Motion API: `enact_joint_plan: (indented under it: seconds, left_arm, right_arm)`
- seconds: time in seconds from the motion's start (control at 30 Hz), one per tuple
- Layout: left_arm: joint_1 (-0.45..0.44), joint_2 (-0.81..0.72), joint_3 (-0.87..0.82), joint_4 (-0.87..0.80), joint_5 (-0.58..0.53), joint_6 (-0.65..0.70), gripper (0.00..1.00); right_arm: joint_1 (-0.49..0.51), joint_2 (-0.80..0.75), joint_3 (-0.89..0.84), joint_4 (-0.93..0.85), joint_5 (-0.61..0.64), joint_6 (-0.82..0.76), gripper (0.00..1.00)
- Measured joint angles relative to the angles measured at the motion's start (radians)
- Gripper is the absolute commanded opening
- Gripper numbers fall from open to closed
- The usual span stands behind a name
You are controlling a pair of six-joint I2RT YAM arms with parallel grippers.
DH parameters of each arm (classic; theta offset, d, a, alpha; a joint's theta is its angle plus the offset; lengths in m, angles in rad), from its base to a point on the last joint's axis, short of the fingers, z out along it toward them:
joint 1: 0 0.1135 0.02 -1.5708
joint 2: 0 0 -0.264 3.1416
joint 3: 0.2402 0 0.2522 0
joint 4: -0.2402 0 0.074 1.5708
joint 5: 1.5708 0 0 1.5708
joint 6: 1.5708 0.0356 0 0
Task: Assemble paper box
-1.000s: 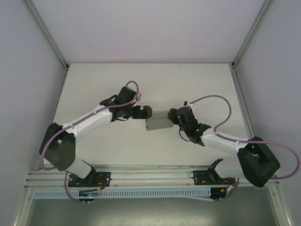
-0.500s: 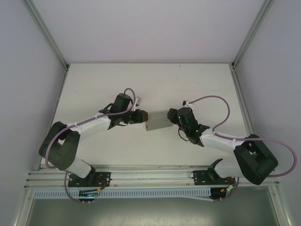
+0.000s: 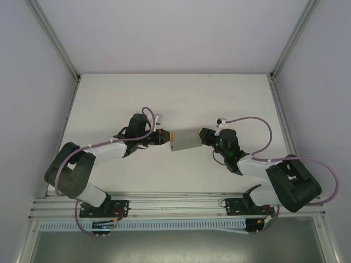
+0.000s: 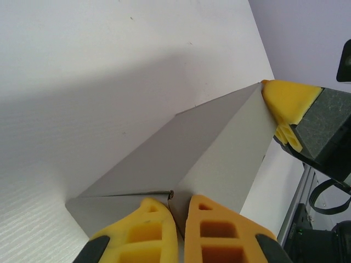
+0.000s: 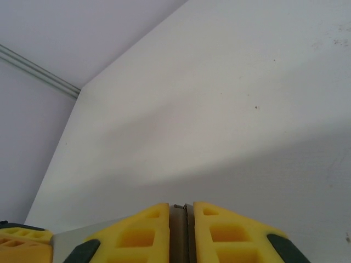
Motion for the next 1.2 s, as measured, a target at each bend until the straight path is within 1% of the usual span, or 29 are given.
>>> enact_joint_plan:
  seconds: [0.07, 0.1, 0.13, 0.17, 0.2, 0.23, 0.3, 0.33, 0.37, 0.43, 0.53, 0.57, 0.6, 0.63, 0.7, 0.77, 0.83, 0.93, 1.0, 1.1, 1.2]
  left_arm:
    - [-0.002, 0.0, 0.003, 0.0, -0.01, 0.012, 0.05]
    - [-0.002, 0.001, 0.007, -0.003, -0.012, 0.018, 0.1]
    - [-0.002, 0.004, 0.014, -0.013, -0.015, 0.026, 0.16]
    - [-0.002, 0.008, 0.023, -0.023, -0.015, 0.036, 0.24]
    - [-0.002, 0.012, 0.034, -0.037, -0.017, 0.047, 0.39]
    - [-0.002, 0.016, 0.052, -0.059, -0.021, 0.057, 0.51]
    - [-0.002, 0.027, 0.088, -0.127, -0.038, 0.078, 0.54]
    - [-0.002, 0.028, 0.109, -0.169, -0.045, 0.089, 0.6]
    - [-0.002, 0.028, 0.13, -0.209, -0.054, 0.103, 0.69]
    - [-0.007, 0.027, 0.174, -0.302, -0.086, 0.132, 0.98]
    - [-0.013, 0.027, 0.24, -0.423, -0.145, 0.159, 0.98]
    - [-0.013, 0.025, 0.264, -0.454, -0.165, 0.17, 0.99]
    - [-0.014, 0.022, 0.293, -0.486, -0.191, 0.18, 0.99]
    - [-0.014, 0.016, 0.326, -0.516, -0.217, 0.19, 0.99]
    - [-0.014, 0.001, 0.386, -0.557, -0.269, 0.203, 0.98]
    - [-0.014, -0.026, 0.429, -0.569, -0.335, 0.214, 0.99]
    - [-0.013, -0.061, 0.446, -0.574, -0.409, 0.223, 0.99]
    - [-0.003, -0.099, 0.446, -0.601, -0.508, 0.229, 0.99]
    - [0.021, -0.118, 0.423, -0.609, -0.55, 0.228, 0.99]
    - [0.082, -0.164, 0.333, -0.618, -0.589, 0.208, 0.99]
    - [0.136, -0.224, 0.219, -0.634, -0.622, 0.174, 0.99]
  right_arm:
    - [-0.002, 0.0, -0.002, 0.004, -0.007, 0.0, 0.07]
    - [-0.003, -0.001, -0.002, 0.004, -0.009, 0.0, 0.09]
    - [-0.003, -0.003, 0.0, 0.0, -0.01, 0.0, 0.15]
    - [-0.003, -0.008, 0.003, -0.009, -0.01, 0.0, 0.19]
    - [-0.004, -0.016, 0.011, -0.028, -0.01, -0.004, 0.21]
    - [-0.006, -0.022, 0.025, -0.057, -0.011, -0.008, 0.24]
    - [-0.008, -0.036, 0.061, -0.139, -0.014, -0.025, 0.34]
    - [-0.01, -0.044, 0.077, -0.185, -0.015, -0.035, 0.41]
    - [-0.012, -0.054, 0.093, -0.231, -0.015, -0.044, 0.47]
    - [-0.014, -0.077, 0.126, -0.334, -0.016, -0.063, 0.56]
    - [-0.011, -0.107, 0.202, -0.508, -0.016, -0.12, 0.68]
    - [-0.011, -0.114, 0.232, -0.554, -0.017, -0.14, 0.73]
    - [-0.011, -0.121, 0.266, -0.597, -0.019, -0.161, 0.87]
    - [-0.012, -0.127, 0.311, -0.642, -0.029, -0.199, 0.99]
    - [-0.012, -0.134, 0.385, -0.704, -0.061, -0.282, 0.99]
    - [-0.012, -0.135, 0.447, -0.75, -0.115, -0.406, 0.99]
    - [-0.012, -0.134, 0.491, -0.805, -0.19, -0.579, 0.99]
    - [-0.009, -0.103, 0.56, -0.948, -0.292, -0.893, 0.99]
    - [0.0, -0.057, 0.62, -1.049, -0.313, -1.071, 0.99]
    - [0.045, 0.036, 0.721, -1.181, -0.3, -1.35, 0.99]
    - [0.08, 0.119, 0.792, -1.28, -0.295, -1.542, 0.99]
